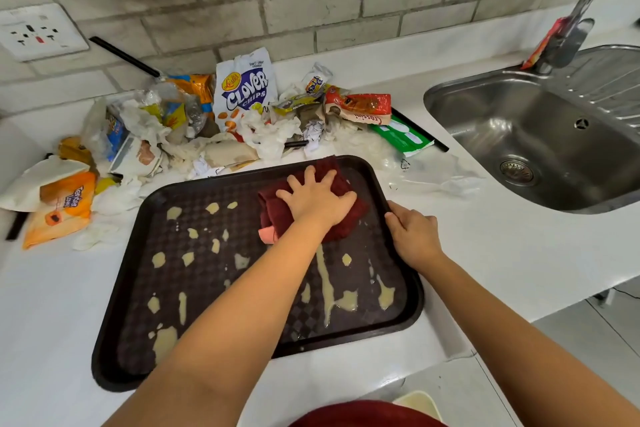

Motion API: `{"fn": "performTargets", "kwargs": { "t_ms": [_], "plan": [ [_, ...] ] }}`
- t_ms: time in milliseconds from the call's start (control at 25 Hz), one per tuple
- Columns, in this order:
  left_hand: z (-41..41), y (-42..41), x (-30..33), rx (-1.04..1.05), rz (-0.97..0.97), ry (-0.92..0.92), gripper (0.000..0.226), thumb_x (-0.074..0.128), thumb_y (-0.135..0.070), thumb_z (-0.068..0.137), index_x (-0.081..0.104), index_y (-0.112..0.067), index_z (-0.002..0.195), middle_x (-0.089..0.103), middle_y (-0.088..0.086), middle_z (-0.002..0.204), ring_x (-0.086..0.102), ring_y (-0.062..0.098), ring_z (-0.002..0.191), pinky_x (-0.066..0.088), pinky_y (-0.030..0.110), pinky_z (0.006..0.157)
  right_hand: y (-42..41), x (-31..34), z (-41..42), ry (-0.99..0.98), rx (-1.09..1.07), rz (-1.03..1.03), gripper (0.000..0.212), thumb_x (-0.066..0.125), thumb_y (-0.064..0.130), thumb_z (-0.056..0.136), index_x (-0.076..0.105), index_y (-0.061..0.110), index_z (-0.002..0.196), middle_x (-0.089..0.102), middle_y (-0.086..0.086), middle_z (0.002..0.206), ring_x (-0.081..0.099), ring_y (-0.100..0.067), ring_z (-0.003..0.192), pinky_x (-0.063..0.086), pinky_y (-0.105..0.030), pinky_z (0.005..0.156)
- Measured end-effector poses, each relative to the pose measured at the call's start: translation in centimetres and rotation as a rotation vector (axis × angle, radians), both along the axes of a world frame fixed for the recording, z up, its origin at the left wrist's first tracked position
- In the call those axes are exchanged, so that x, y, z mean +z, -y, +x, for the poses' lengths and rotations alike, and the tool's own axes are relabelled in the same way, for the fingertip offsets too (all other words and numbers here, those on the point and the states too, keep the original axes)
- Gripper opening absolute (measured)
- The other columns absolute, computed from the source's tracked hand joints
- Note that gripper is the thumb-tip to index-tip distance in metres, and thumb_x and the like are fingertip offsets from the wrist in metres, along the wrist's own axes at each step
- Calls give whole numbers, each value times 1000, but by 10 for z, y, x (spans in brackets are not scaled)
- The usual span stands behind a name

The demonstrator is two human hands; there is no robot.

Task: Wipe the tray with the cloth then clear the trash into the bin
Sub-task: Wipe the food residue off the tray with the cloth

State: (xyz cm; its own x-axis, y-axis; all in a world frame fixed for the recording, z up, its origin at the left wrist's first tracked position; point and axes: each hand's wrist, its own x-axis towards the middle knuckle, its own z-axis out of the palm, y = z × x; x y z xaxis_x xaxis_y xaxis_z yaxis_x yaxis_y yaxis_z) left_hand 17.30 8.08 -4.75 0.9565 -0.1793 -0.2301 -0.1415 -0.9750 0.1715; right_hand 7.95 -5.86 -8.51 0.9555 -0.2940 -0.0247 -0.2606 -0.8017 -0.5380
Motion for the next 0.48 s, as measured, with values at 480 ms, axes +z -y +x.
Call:
{"fn": "performTargets", "kwargs": {
  "t_ms": [480],
  "plan": [
    [14, -47, 2, 2, 73, 11, 57, 35, -47, 89, 23, -40, 144, 20, -3, 153, 22, 32, 135, 22, 51, 106, 1, -2, 0, -16, -33, 54, 38, 31, 30, 99, 48, 28, 133, 67, -10, 110, 54, -31, 110, 24, -35, 100]
  ]
}}
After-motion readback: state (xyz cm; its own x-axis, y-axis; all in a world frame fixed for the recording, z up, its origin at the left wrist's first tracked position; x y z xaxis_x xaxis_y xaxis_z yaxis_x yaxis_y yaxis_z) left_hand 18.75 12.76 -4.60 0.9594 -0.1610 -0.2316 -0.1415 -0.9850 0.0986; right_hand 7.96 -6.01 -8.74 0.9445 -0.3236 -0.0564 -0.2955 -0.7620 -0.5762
